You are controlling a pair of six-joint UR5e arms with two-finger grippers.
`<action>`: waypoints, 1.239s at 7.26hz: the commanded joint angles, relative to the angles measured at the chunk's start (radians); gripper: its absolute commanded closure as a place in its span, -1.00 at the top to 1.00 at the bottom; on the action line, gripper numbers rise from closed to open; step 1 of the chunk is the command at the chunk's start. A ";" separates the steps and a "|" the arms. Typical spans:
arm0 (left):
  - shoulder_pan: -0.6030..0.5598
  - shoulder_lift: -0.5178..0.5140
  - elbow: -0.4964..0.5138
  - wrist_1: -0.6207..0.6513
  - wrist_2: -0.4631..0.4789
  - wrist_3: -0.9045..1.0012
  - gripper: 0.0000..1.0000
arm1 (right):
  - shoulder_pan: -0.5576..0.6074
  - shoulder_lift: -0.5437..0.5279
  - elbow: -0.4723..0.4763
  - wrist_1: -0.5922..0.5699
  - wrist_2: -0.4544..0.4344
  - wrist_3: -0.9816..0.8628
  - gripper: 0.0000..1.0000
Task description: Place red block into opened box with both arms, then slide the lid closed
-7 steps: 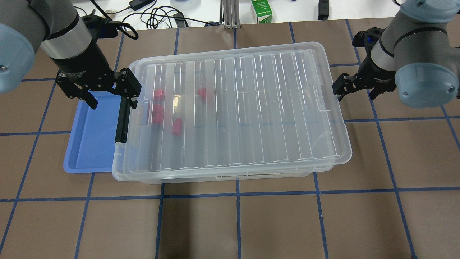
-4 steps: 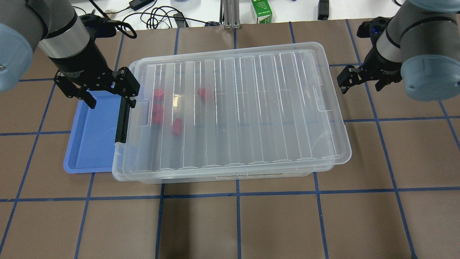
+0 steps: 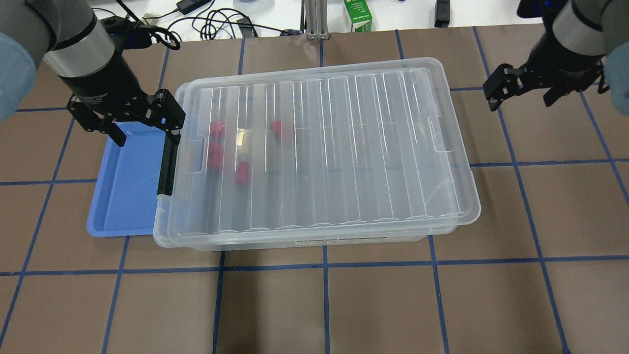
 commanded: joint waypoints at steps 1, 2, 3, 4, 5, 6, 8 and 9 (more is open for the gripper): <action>-0.001 -0.014 0.008 0.000 0.003 -0.005 1.00 | 0.069 -0.003 -0.047 0.066 0.007 0.078 1.00; -0.002 -0.018 0.008 0.003 0.001 -0.006 1.00 | 0.144 0.007 -0.051 0.055 0.008 0.175 1.00; -0.004 -0.023 0.008 0.031 0.001 -0.006 1.00 | 0.180 0.023 -0.053 0.055 0.008 0.207 1.00; -0.005 -0.023 0.007 0.031 0.001 -0.007 1.00 | 0.183 0.026 -0.053 0.055 0.011 0.206 1.00; -0.005 -0.024 0.007 0.031 -0.001 -0.009 1.00 | 0.183 0.026 -0.054 0.055 0.011 0.204 1.00; -0.010 -0.023 0.007 0.031 -0.002 -0.012 1.00 | 0.183 0.026 -0.054 0.056 0.010 0.206 1.00; -0.010 -0.020 0.007 0.029 0.001 -0.012 1.00 | 0.183 0.026 -0.054 0.056 0.010 0.206 1.00; -0.010 -0.021 0.007 0.029 0.001 -0.012 1.00 | 0.182 0.026 -0.054 0.056 0.010 0.206 1.00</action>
